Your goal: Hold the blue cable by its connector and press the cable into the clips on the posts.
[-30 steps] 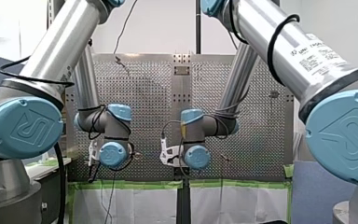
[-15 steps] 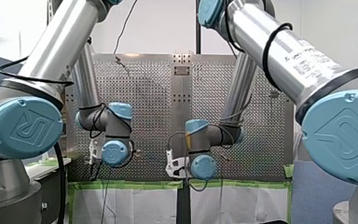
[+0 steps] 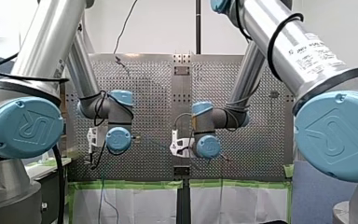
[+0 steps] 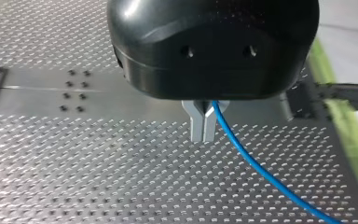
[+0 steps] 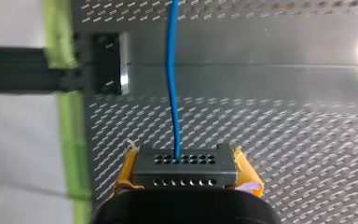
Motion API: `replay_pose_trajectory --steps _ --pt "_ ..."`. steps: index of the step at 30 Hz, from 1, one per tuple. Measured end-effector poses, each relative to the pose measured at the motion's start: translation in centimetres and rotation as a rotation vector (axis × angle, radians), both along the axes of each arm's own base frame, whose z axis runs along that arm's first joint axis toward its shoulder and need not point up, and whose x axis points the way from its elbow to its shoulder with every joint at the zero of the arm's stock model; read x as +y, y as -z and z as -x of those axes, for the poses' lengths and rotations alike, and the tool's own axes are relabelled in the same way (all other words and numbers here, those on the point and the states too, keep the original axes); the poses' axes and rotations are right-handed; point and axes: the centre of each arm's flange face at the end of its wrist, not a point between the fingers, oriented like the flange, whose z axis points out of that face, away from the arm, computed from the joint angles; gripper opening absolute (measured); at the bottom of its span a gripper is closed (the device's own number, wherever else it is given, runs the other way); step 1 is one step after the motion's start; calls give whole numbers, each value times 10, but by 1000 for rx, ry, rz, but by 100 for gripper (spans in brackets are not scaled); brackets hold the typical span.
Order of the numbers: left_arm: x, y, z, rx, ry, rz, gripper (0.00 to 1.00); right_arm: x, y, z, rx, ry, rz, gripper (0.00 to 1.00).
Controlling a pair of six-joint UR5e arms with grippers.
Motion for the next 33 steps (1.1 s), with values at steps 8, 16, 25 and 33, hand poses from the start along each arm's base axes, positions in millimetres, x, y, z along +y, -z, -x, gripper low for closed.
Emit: replay_pose_trajectory --steps 8,16,25,33 --pt "-9 -40 -24 -59 -16 39 2 -25 -55 -19 -64 -48 40 0" --pt "-15 -81 -44 -116 -28 70 2 -45 -114 -34 -125 -96 94 0" --pt "-19 -134 -62 -182 -45 107 2 -67 -183 -40 -220 -94 167 0" --pt "-10 -164 -59 -203 -85 129 2 -79 -248 -42 -289 -86 241 0"
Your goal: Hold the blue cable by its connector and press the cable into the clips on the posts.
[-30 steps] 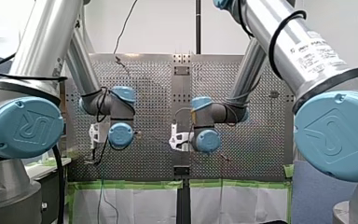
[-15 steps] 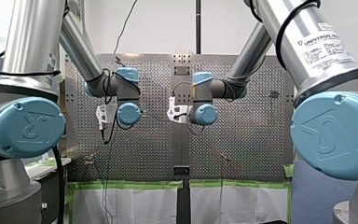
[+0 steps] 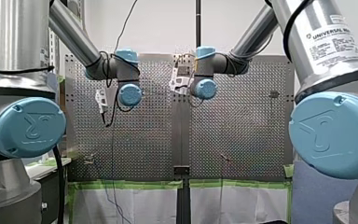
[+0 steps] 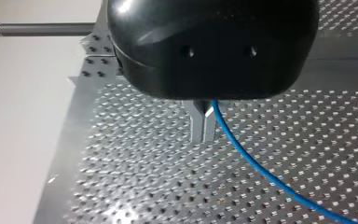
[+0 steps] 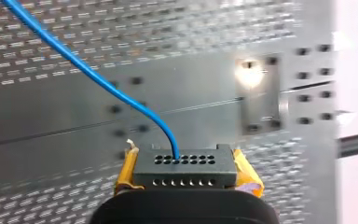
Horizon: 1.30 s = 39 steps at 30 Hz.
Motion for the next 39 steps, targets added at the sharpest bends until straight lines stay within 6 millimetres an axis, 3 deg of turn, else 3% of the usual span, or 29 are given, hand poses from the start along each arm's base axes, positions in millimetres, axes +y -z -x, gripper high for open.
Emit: replay_pose_trajectory --steps 10,16,29,34,39 --pt "9 -57 -6 -75 -21 85 2 0 -79 0 -98 -6 88 0" --pt "18 -96 -10 -129 -39 129 2 8 -112 4 -139 -21 125 0" --pt "48 -152 -47 -187 -44 191 2 3 -90 -29 -119 -66 107 0" --pt "60 -159 -58 -178 -42 194 2 -1 -85 -43 -119 -77 106 0" --pt "73 -158 -67 -172 -40 192 2 -2 -93 -50 -133 -81 119 0"
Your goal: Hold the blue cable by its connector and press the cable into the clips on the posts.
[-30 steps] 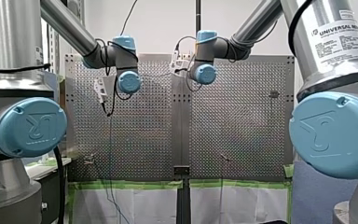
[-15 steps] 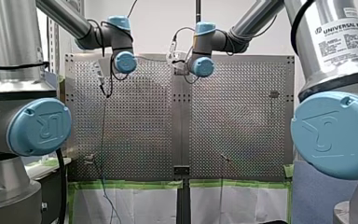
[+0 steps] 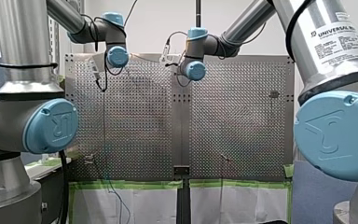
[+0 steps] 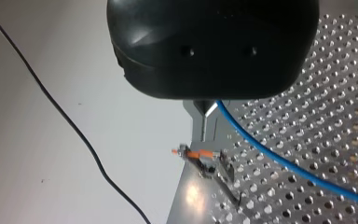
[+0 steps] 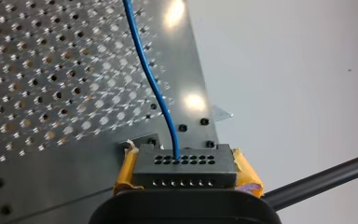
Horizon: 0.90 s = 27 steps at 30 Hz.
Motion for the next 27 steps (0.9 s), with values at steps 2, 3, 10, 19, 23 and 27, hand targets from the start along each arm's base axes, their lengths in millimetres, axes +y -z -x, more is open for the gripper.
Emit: replay_pose_trajectory --steps 2,3,10,19,23,27 --pt "5 1 -5 1 0 -1 2 0 -6 -3 -9 -2 7 0" --pt "8 1 -7 2 0 -2 2 0 -8 -5 -11 -4 9 0" --pt "25 4 -30 8 -1 -16 2 -3 -15 -21 -11 -18 8 0" --pt "49 3 -58 -7 6 6 2 -3 -13 -42 -2 -37 3 0" --pt "64 3 -65 -14 7 13 2 -1 -15 -53 -6 -49 9 0" --pt "80 2 -70 -18 -10 14 2 0 -27 -60 -23 -57 24 0"
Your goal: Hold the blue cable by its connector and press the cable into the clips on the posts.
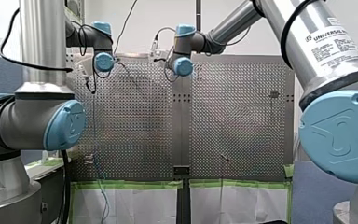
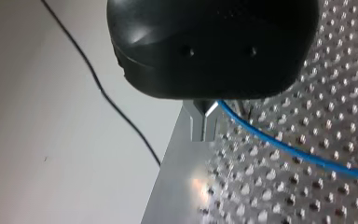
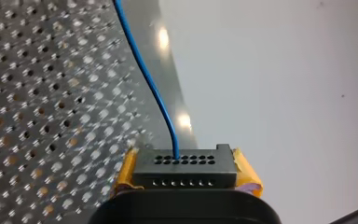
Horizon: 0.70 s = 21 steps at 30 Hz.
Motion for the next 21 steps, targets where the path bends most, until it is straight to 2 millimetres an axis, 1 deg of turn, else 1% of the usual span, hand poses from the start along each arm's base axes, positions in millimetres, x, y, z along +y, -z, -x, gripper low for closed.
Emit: replay_pose_trajectory --steps 6,11,17,21 --pt "24 -1 -9 -1 -34 -1 2 2 -6 -4 -7 -5 6 0" --pt "42 -3 -18 -2 -41 -8 2 2 -6 -5 -5 -5 3 0" --pt "63 -3 -21 1 -60 -15 2 0 -3 -4 0 0 -7 0" --pt "64 -2 -23 3 -45 -20 2 -3 1 -2 6 10 -17 0"
